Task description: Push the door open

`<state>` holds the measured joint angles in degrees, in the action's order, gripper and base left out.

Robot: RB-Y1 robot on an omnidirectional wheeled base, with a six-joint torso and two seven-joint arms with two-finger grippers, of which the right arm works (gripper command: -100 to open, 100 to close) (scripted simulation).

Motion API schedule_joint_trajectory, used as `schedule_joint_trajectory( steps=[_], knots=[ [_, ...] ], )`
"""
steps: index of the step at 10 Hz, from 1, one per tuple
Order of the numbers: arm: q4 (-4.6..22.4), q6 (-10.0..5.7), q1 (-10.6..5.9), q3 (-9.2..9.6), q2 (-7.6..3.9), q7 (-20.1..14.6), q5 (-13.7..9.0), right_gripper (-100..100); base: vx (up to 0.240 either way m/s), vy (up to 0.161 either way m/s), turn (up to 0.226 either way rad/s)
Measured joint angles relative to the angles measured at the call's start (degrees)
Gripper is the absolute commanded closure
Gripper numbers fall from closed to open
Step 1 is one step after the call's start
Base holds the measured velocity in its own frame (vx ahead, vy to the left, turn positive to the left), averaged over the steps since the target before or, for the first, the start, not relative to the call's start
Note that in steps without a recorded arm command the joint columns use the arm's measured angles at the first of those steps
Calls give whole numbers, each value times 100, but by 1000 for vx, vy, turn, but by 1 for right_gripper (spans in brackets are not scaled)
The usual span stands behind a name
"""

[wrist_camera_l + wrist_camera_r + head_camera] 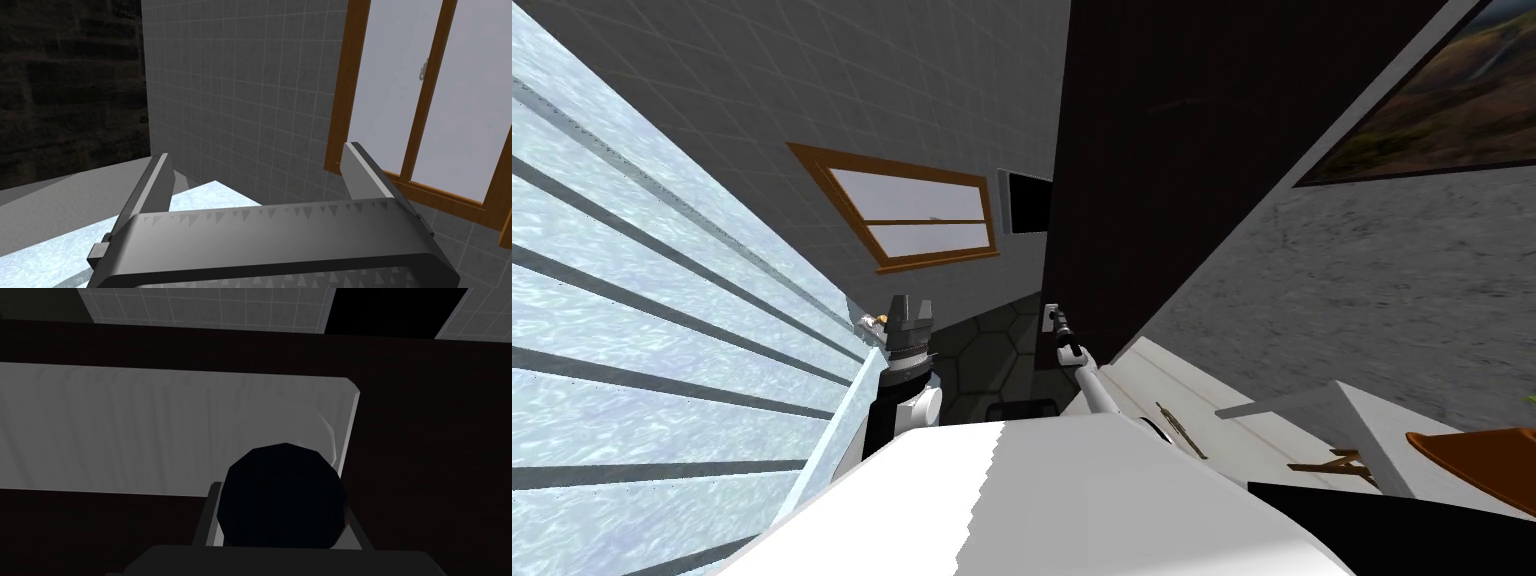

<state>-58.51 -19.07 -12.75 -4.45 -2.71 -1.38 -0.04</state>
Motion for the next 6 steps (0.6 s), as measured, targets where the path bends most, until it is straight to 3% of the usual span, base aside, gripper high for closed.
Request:
schedule_joint_trajectory(
  steps=[2,6],
  knots=[
    [-16,5,21,-110,28,33,-11,100,129,66,-41],
    [7,22,44,-240,-49,41,-46,100,157,81,-57]
  ],
)
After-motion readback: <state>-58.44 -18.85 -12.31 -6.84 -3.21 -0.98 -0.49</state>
